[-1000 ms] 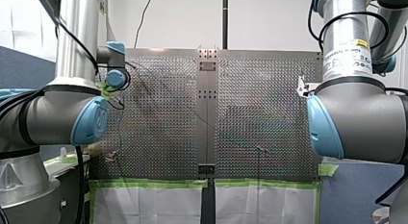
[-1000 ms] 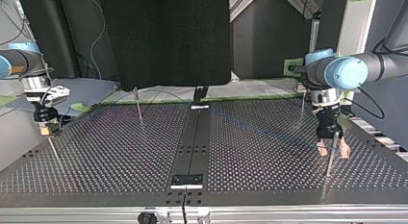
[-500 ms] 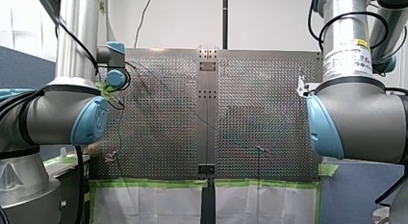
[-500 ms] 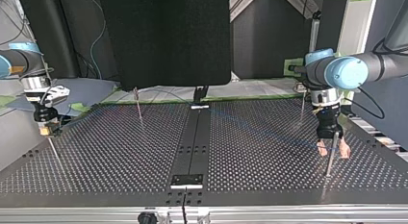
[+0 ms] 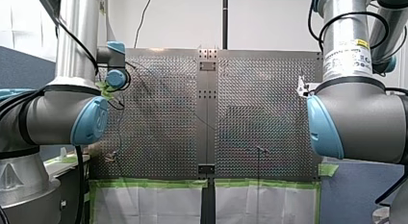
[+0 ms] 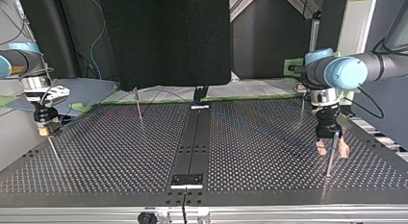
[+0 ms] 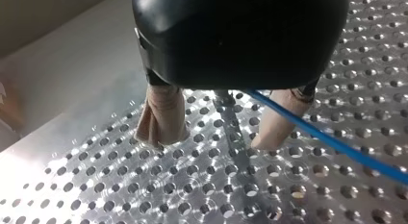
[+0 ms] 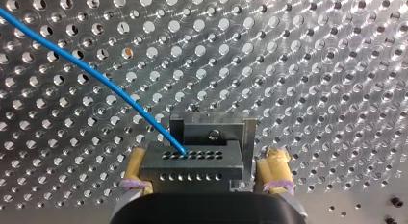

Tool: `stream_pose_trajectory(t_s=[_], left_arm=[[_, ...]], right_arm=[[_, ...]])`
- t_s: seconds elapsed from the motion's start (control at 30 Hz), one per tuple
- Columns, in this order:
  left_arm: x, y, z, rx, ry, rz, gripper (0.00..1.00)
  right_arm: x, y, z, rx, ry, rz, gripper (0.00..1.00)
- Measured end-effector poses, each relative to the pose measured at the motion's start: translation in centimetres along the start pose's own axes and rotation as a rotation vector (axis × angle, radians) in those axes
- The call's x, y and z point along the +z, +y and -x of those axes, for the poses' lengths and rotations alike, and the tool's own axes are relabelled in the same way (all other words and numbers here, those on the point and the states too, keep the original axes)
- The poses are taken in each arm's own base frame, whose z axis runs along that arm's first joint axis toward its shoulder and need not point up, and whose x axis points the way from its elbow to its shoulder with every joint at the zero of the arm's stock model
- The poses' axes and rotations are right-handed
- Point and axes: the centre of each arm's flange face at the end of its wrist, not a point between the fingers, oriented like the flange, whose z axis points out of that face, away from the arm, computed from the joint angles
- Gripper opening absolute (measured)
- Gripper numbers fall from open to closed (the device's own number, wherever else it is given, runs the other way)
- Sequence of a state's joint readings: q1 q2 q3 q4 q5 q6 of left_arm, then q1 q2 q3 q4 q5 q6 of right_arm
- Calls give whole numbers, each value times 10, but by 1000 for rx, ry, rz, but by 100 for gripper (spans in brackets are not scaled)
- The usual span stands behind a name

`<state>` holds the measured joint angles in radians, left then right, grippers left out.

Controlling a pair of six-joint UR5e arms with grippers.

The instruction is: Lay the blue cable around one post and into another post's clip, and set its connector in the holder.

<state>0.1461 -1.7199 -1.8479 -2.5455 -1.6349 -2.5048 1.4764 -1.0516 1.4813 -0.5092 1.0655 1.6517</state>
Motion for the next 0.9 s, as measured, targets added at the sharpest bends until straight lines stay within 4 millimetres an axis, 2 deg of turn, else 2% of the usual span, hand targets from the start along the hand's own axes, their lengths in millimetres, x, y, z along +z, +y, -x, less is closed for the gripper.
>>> stream_pose_trajectory(t_s=[0.53, 0.9], left_arm=[[-22, 6, -2, -10, 23, 140, 100], [-50, -9, 11, -93, 30, 154, 100]], right_arm=[[0, 0, 0, 0, 0, 0, 100], [0, 0, 0, 0, 0, 0, 100]])
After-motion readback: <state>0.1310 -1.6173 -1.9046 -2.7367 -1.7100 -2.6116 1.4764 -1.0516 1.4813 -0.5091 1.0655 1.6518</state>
